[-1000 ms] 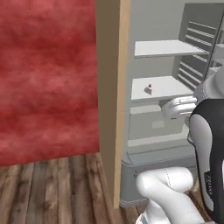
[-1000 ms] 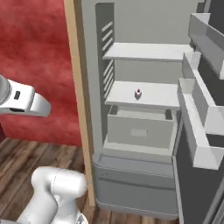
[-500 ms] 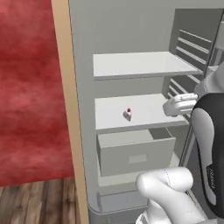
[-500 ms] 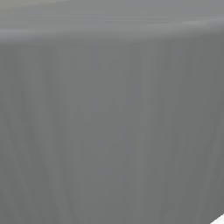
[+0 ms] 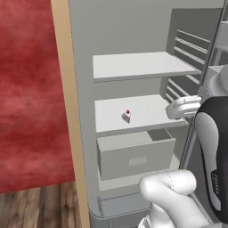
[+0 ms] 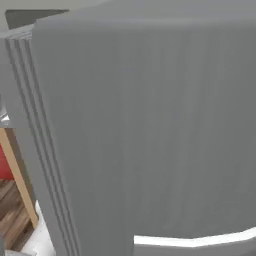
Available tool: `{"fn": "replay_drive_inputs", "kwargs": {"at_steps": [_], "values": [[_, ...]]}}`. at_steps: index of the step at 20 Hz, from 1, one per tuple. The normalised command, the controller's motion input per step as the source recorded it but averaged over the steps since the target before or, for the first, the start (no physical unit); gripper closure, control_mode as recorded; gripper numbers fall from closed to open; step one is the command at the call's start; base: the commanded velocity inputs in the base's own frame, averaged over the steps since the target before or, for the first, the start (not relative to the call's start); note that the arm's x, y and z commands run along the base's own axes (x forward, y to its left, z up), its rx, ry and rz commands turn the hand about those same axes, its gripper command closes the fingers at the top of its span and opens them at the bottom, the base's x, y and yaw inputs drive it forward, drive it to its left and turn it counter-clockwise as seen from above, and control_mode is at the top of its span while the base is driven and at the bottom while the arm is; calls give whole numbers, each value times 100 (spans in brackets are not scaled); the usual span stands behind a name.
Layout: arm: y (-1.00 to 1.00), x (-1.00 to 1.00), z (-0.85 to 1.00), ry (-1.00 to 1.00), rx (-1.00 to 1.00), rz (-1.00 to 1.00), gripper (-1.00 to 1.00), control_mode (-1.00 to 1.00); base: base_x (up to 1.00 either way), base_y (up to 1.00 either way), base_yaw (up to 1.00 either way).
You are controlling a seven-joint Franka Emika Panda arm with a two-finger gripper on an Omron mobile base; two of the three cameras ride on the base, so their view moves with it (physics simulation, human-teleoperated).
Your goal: Take the cupcake and cake from the fridge and place them on the empty tray on the dining counter.
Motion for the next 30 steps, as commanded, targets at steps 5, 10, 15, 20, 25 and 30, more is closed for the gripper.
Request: {"fn": "replay_drive_inputs", "kwargs": {"at_steps": [5, 10, 15, 20, 25, 30], "values": [[0, 0, 0, 0, 0, 0, -100, 100, 81, 35, -27], [-1, 60, -41, 0, 1, 6, -100, -100, 37, 11, -1], [0, 85, -88, -10, 0, 19, -100, -100, 0, 0, 0], [-3, 77, -76, -18, -2, 11, -100, -100, 0, 0, 0], [-2, 95, -50, -17, -1, 1, -100, -100, 0, 0, 0], [0, 93, -2, 8, 6, 0, -100, -100, 0, 0, 0]]}}
